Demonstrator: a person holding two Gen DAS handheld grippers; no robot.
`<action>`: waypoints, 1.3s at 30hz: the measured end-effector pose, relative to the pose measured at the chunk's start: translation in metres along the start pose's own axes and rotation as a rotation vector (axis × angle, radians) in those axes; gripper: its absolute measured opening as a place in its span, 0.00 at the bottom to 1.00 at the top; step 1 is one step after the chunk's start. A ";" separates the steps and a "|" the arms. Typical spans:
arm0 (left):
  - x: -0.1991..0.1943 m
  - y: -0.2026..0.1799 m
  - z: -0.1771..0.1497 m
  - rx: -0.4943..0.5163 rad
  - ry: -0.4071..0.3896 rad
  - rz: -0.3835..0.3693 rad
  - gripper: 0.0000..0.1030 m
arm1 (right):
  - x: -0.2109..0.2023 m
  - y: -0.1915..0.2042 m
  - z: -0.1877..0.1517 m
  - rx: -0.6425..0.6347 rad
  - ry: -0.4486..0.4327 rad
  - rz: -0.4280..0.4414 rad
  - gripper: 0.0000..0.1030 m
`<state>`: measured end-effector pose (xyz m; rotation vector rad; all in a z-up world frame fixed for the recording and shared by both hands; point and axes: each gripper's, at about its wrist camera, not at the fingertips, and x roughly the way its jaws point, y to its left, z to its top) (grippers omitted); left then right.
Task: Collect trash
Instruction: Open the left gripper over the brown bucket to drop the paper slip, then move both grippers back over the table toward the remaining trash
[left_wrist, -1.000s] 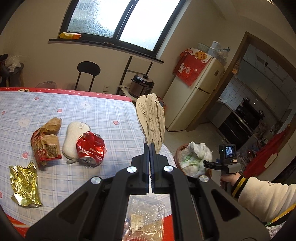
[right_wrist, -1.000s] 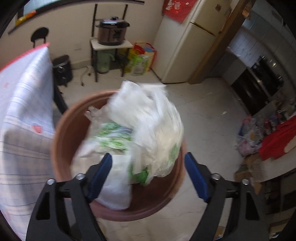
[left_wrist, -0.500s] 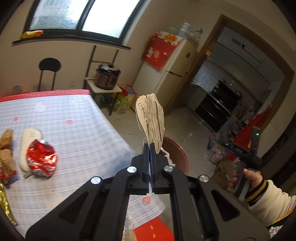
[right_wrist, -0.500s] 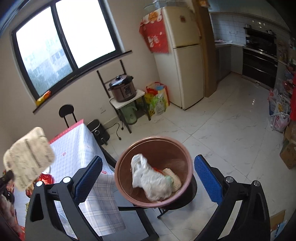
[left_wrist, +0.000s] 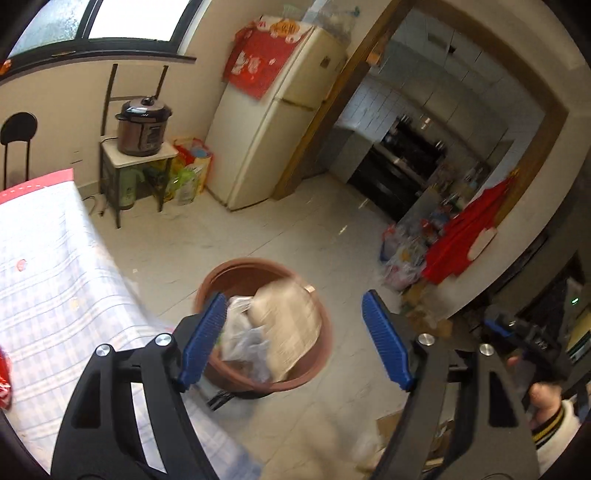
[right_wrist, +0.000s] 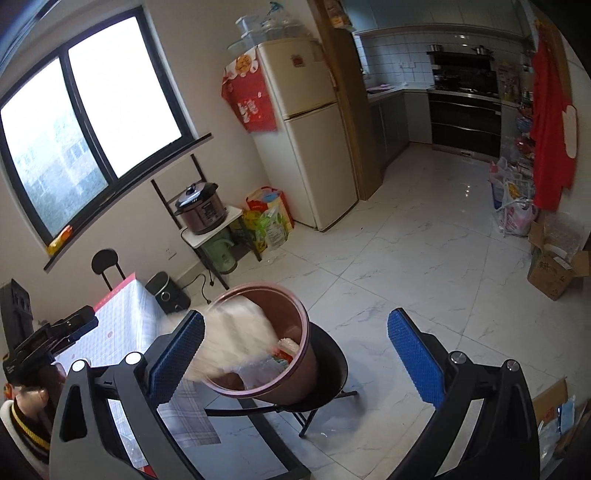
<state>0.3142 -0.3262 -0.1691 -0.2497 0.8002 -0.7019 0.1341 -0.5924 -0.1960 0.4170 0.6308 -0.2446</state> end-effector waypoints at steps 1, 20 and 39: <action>-0.006 -0.001 -0.001 0.006 -0.009 0.000 0.76 | -0.005 0.000 0.000 0.002 -0.009 0.000 0.95; -0.262 0.102 -0.063 -0.109 -0.256 0.406 0.94 | -0.026 0.147 -0.029 -0.112 0.005 0.207 0.95; -0.487 0.234 -0.213 -0.432 -0.369 0.728 0.94 | -0.036 0.315 -0.138 -0.309 0.212 0.317 0.95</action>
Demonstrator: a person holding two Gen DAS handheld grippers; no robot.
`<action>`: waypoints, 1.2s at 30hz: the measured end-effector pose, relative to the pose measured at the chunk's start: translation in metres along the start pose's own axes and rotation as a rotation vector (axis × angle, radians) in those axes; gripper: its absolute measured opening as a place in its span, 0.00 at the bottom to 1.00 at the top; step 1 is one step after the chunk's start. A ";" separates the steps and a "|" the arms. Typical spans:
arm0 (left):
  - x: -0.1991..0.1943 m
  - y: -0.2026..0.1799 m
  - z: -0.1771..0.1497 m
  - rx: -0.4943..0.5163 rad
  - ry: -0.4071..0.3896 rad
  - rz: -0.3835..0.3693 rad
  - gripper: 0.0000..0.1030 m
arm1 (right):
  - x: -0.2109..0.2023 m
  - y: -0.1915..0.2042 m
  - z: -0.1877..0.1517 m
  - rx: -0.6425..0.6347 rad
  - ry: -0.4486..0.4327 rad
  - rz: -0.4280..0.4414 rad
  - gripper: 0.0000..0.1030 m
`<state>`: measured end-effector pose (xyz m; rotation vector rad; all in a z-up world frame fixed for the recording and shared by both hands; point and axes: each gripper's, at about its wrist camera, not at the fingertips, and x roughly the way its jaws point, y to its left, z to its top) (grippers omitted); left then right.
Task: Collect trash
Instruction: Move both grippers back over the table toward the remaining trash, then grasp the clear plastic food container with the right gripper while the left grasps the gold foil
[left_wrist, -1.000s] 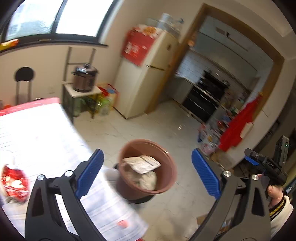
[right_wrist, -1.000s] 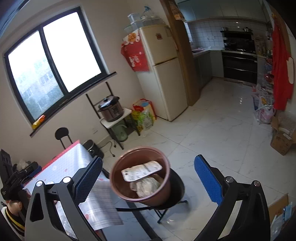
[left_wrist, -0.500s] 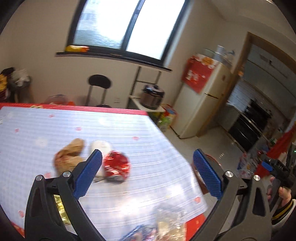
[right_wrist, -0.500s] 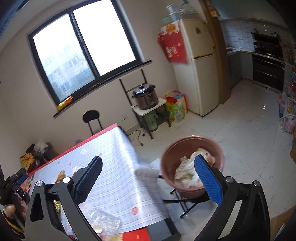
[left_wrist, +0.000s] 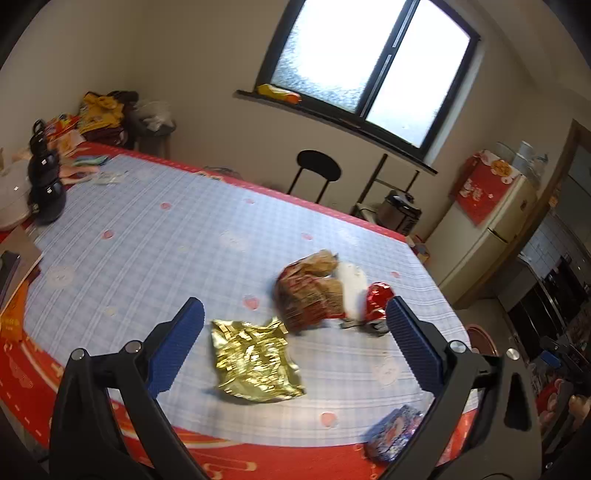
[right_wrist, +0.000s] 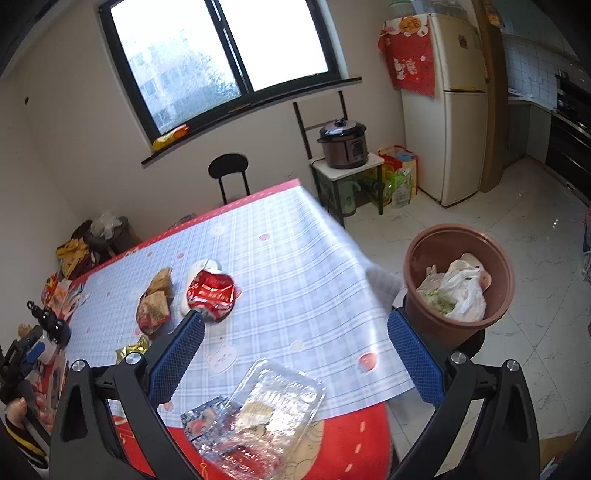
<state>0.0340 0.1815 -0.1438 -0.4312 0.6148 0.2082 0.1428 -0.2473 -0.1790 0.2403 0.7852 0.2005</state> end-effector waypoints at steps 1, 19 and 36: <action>-0.001 0.006 -0.004 -0.010 0.003 0.006 0.94 | 0.003 0.007 -0.004 -0.002 0.010 0.000 0.95; 0.068 0.088 -0.063 -0.167 0.304 -0.113 0.77 | 0.047 0.089 -0.075 0.049 0.135 -0.046 0.95; 0.156 0.078 -0.109 -0.305 0.491 -0.182 0.56 | 0.051 0.089 -0.108 0.087 0.211 -0.152 0.95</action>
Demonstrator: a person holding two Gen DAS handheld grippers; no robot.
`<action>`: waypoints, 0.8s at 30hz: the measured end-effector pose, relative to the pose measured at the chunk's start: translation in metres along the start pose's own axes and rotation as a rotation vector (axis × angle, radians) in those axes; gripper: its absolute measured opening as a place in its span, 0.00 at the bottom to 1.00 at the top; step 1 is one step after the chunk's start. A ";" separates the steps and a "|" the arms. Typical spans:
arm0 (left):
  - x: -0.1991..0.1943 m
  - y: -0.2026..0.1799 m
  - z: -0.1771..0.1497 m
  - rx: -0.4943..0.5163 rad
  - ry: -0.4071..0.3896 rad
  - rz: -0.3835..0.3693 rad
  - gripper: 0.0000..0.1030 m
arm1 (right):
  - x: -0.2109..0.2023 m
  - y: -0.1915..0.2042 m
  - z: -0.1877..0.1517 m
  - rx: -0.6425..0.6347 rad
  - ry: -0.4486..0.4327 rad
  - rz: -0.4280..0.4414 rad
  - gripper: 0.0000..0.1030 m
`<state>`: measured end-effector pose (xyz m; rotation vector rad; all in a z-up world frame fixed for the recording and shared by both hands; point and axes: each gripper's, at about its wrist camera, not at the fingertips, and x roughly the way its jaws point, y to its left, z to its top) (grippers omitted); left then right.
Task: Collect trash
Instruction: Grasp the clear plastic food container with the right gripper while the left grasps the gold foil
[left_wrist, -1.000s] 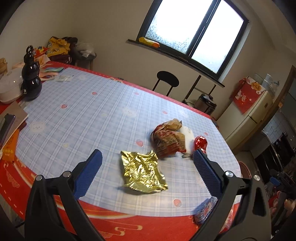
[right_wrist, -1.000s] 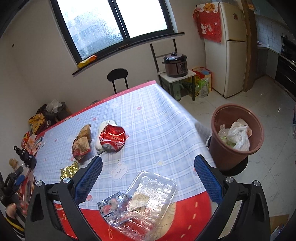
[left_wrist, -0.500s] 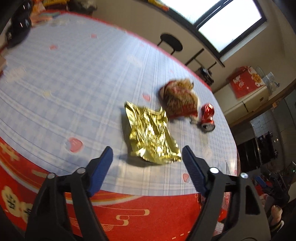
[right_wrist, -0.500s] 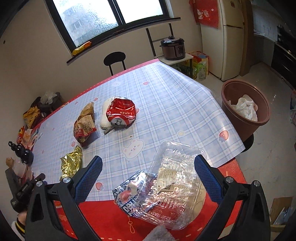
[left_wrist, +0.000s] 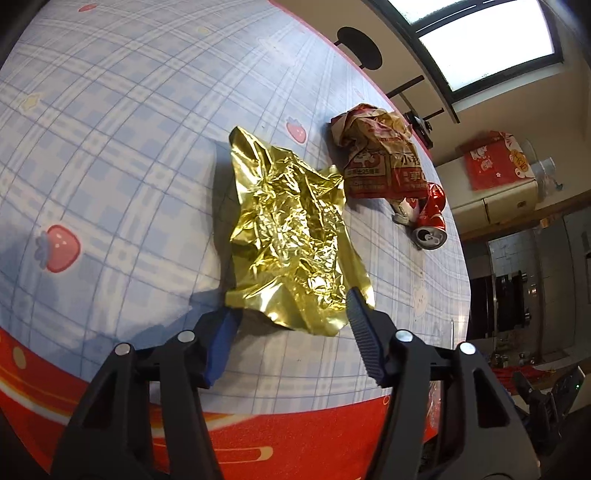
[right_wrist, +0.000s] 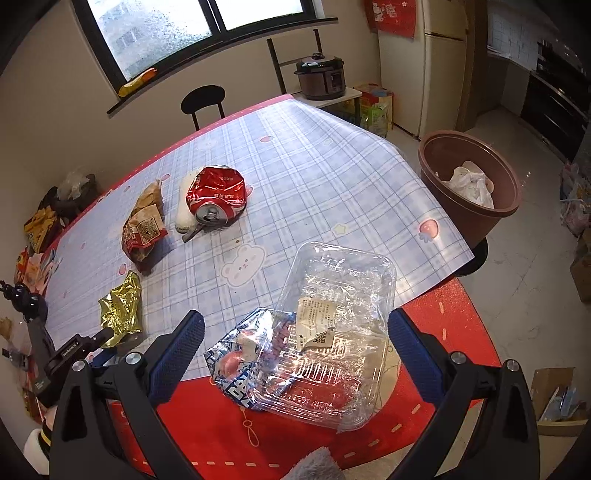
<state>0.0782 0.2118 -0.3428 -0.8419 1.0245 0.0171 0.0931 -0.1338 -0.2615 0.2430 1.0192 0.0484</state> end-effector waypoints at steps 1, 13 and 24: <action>0.002 -0.001 0.001 -0.001 -0.002 -0.001 0.55 | 0.001 -0.002 -0.001 0.006 0.004 -0.003 0.95; 0.003 -0.002 0.001 0.038 -0.005 0.017 0.11 | 0.030 -0.032 -0.022 0.099 0.090 0.014 0.95; -0.047 -0.017 0.003 0.202 -0.090 0.015 0.05 | 0.077 -0.079 -0.043 0.237 0.149 0.005 0.63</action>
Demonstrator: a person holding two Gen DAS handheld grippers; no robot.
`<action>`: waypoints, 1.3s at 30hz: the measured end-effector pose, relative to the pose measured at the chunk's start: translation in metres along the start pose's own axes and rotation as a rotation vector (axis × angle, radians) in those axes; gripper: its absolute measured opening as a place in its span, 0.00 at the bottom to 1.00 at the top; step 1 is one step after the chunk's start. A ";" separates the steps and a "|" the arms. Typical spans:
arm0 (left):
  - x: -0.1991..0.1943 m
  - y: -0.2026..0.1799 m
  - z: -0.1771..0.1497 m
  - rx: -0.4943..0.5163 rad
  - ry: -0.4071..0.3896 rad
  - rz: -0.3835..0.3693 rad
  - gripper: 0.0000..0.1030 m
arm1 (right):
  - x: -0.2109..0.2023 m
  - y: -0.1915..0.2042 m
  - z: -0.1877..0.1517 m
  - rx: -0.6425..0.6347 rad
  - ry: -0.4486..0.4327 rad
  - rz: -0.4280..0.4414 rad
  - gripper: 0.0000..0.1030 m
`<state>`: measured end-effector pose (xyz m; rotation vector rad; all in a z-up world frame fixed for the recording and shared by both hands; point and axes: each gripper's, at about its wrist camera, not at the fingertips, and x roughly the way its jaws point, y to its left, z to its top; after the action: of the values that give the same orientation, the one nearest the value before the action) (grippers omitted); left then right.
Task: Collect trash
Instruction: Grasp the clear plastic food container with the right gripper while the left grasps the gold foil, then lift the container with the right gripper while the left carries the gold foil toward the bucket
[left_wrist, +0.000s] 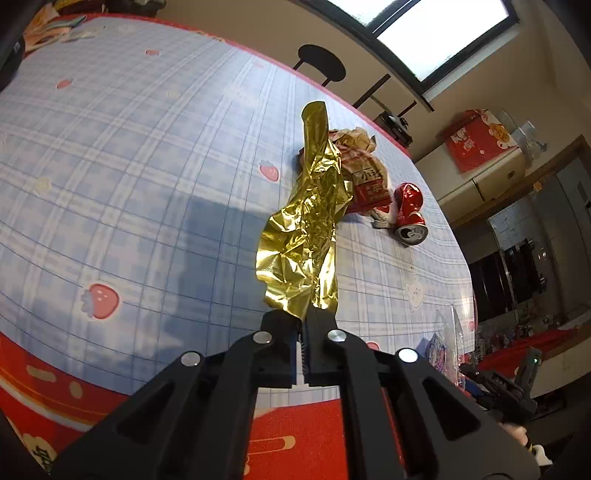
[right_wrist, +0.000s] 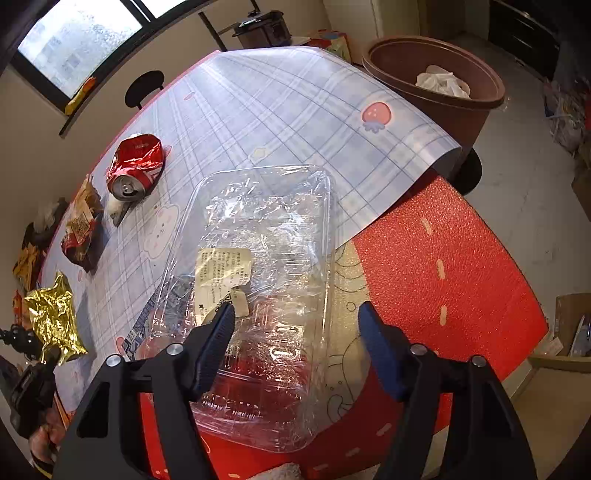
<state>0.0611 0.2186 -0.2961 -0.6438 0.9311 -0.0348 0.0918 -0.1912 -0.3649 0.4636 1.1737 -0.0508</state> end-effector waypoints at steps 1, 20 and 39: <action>-0.004 -0.001 0.001 0.012 -0.006 -0.001 0.05 | 0.001 -0.001 0.000 0.011 0.000 0.006 0.60; -0.063 -0.017 0.021 0.108 -0.147 -0.040 0.05 | -0.030 0.025 0.013 -0.102 -0.115 0.045 0.07; -0.079 -0.075 0.034 0.186 -0.213 -0.089 0.05 | -0.105 0.052 0.054 -0.244 -0.301 0.155 0.07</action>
<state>0.0568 0.1985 -0.1839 -0.5045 0.6839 -0.1286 0.1119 -0.1856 -0.2378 0.3159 0.8327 0.1511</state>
